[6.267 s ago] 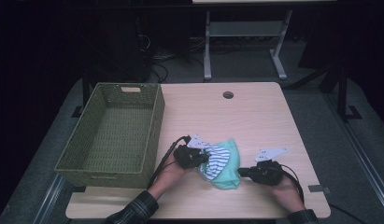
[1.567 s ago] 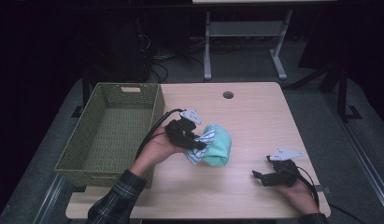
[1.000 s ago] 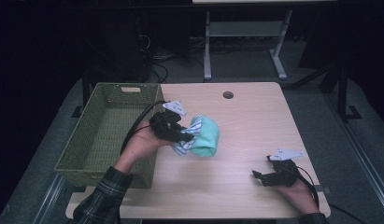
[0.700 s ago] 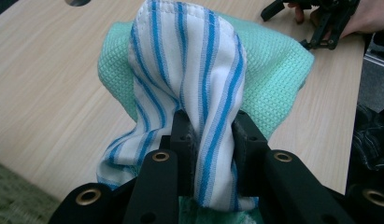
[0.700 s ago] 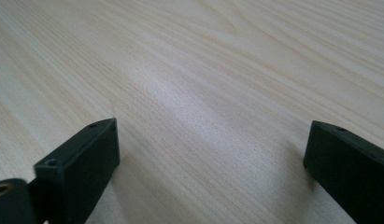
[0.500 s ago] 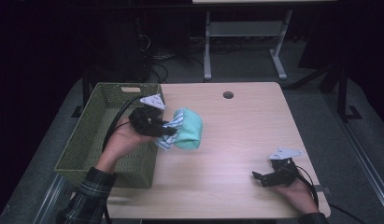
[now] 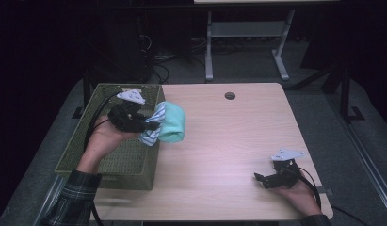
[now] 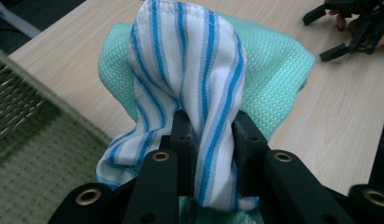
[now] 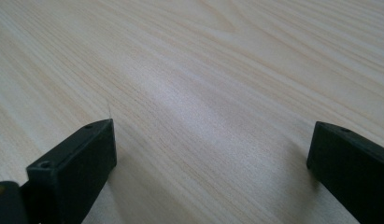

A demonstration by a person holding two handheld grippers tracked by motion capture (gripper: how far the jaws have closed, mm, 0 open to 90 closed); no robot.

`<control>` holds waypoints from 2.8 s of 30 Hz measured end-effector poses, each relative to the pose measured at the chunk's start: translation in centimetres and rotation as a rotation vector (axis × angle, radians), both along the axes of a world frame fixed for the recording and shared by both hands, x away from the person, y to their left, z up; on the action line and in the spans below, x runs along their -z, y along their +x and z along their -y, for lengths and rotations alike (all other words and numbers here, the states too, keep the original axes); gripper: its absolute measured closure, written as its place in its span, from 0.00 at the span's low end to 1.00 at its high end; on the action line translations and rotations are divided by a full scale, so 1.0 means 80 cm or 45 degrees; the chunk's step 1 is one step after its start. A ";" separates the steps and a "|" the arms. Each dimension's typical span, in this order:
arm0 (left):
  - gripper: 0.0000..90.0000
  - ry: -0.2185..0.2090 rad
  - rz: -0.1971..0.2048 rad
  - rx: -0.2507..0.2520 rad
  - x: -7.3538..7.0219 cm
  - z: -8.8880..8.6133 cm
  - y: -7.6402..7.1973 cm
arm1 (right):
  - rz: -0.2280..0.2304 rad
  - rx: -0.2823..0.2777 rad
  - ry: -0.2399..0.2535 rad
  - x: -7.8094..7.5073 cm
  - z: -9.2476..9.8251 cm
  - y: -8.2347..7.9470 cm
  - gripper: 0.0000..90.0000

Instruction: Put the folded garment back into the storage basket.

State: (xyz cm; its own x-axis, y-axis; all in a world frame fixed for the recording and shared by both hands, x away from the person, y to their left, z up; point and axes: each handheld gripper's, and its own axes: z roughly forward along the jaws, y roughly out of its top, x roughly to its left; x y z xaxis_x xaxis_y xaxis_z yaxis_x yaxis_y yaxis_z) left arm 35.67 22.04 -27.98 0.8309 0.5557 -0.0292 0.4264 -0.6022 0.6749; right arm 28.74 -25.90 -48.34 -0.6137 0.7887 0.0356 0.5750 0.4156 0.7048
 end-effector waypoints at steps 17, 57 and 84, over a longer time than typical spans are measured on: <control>0.81 -0.038 0.034 -0.238 0.007 -0.060 -0.005 | 0.000 0.000 0.000 0.000 0.000 0.000 0.01; 0.81 0.061 -0.038 -0.550 0.131 -0.118 0.009 | 0.000 -0.002 -0.001 0.000 0.000 0.000 0.01; 0.55 0.275 -0.236 -0.625 0.164 -0.114 0.025 | 0.000 -0.002 -0.002 0.000 0.000 0.000 0.01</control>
State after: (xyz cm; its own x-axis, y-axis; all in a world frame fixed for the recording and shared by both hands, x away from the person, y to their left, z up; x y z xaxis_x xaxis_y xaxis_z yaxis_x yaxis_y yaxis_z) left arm 37.67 31.20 -41.11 0.4651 0.8852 0.0075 0.7911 -0.4194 0.4453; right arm 28.74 -25.90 -48.34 -0.6151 0.7877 0.0346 0.5744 0.4176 0.7041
